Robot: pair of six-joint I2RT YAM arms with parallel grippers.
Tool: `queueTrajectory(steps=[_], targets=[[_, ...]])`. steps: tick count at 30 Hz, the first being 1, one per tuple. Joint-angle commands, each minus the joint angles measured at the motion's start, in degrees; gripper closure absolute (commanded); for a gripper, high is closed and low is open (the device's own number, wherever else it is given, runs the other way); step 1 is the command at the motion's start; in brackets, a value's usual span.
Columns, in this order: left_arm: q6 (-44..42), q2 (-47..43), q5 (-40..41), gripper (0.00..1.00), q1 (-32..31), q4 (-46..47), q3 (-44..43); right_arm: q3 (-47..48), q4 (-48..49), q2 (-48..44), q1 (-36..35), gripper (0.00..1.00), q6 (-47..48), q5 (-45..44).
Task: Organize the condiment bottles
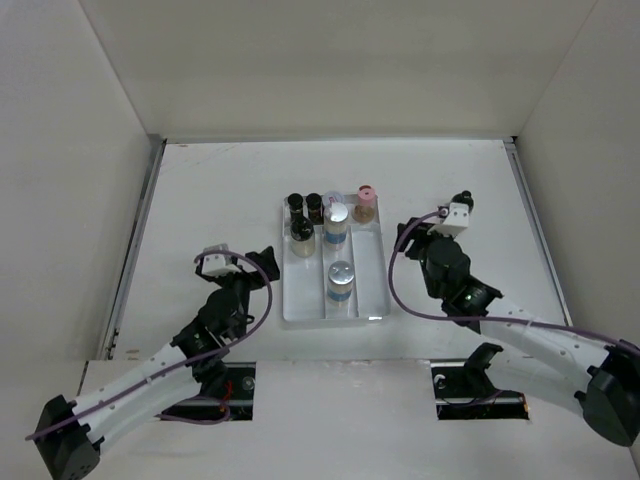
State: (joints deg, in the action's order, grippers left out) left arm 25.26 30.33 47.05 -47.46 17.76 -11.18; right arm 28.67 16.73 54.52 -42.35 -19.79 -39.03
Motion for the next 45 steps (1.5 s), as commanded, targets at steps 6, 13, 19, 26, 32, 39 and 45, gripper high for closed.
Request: queueTrajectory(steps=[6,13,19,26,32,39,45], targets=[[3.9,-2.6,5.2,0.00,0.4,2.6,6.8,11.6,-16.6,2.7,15.4,0.00,-1.7,-1.0],[3.7,-0.2,4.9,0.00,-0.4,9.3,9.3,19.0,-19.5,14.1,32.2,0.00,-1.6,12.5],[3.4,-1.8,4.9,0.00,-1.2,11.4,11.1,24.8,-17.4,25.8,36.2,0.00,-1.7,19.8],[3.6,-1.9,5.4,0.00,-0.7,10.5,10.9,24.5,-11.9,30.8,39.5,0.03,-1.9,18.1],[3.6,0.1,5.5,0.00,-0.7,10.5,10.1,26.4,-10.9,35.2,39.4,0.14,-1.5,19.3],[3.6,-0.4,4.9,0.00,-0.8,10.9,10.5,25.9,-6.9,35.7,39.2,0.32,-1.2,16.9],[3.7,1.5,4.4,0.00,-0.5,11.8,10.2,19.9,-3.7,25.9,33.5,0.42,0.5,11.1]])
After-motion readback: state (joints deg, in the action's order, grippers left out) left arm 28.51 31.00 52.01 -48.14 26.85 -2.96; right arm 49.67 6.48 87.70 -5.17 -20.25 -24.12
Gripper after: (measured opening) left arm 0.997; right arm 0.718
